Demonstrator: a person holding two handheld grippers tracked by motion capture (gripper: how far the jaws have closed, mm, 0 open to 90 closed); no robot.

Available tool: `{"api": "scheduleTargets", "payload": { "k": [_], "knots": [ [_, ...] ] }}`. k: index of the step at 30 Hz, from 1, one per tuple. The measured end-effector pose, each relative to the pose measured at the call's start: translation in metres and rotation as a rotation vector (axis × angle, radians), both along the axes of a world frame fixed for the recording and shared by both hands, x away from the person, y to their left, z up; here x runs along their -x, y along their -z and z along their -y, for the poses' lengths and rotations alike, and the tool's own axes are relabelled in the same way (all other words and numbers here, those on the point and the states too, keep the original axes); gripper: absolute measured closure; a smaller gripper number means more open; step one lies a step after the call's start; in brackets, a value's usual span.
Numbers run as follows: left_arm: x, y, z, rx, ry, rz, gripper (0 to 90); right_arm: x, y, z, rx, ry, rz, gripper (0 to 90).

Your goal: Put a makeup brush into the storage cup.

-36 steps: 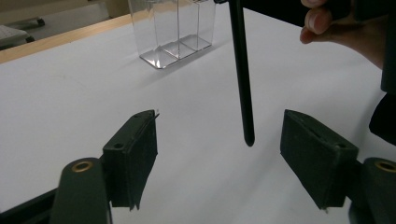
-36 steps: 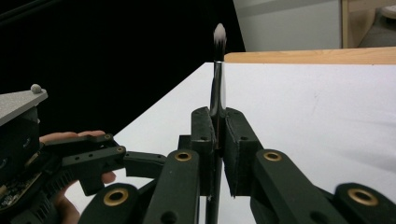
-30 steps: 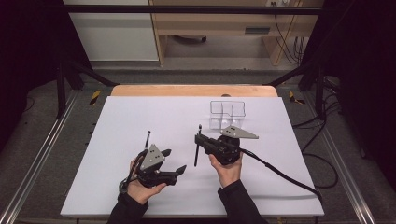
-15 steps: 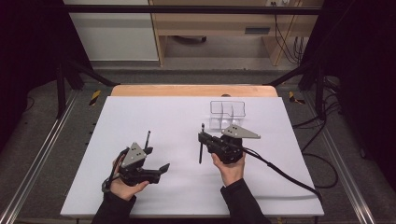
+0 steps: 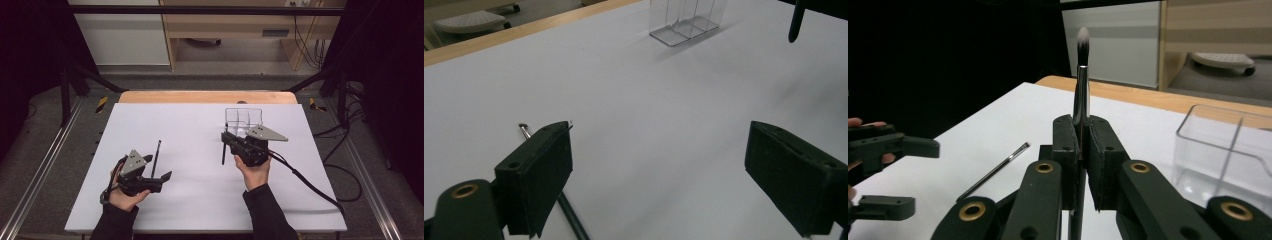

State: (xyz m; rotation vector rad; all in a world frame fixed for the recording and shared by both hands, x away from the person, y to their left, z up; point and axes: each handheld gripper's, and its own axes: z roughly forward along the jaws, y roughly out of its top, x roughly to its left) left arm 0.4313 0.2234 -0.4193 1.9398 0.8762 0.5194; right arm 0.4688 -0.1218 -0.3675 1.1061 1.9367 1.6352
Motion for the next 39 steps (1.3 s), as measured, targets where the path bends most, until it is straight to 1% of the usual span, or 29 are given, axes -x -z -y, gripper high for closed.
{"api": "scheduleTargets", "payload": {
  "k": [4, 9, 15, 19, 31, 39],
  "knots": [
    [-0.001, -0.001, -0.003, 0.005, -0.01, 0.001, 10.1, -0.004, -0.005, 0.006, 0.007, 0.021, 0.007, 84.0],
    [-0.002, -0.002, -0.008, 0.011, -0.024, 0.006, 9.9, -0.01, -0.013, 0.014, 0.002, 0.046, 0.019, 84.0],
    [-0.004, -0.004, -0.015, 0.007, -0.043, 0.007, 9.9, -0.015, -0.018, 0.02, 0.006, 0.07, 0.035, 84.0],
    [-0.005, -0.003, -0.016, 0.0, -0.052, 0.004, 9.9, -0.019, -0.02, 0.022, 0.008, 0.079, 0.042, 84.0],
    [-0.008, -0.002, -0.018, -0.015, -0.055, -0.003, 9.4, -0.034, -0.025, 0.026, 0.02, 0.12, 0.054, 84.0],
    [-0.008, -0.001, -0.017, -0.014, -0.055, -0.003, 9.3, -0.044, -0.028, 0.027, 0.019, 0.152, 0.07, 84.0]
  ]
}}
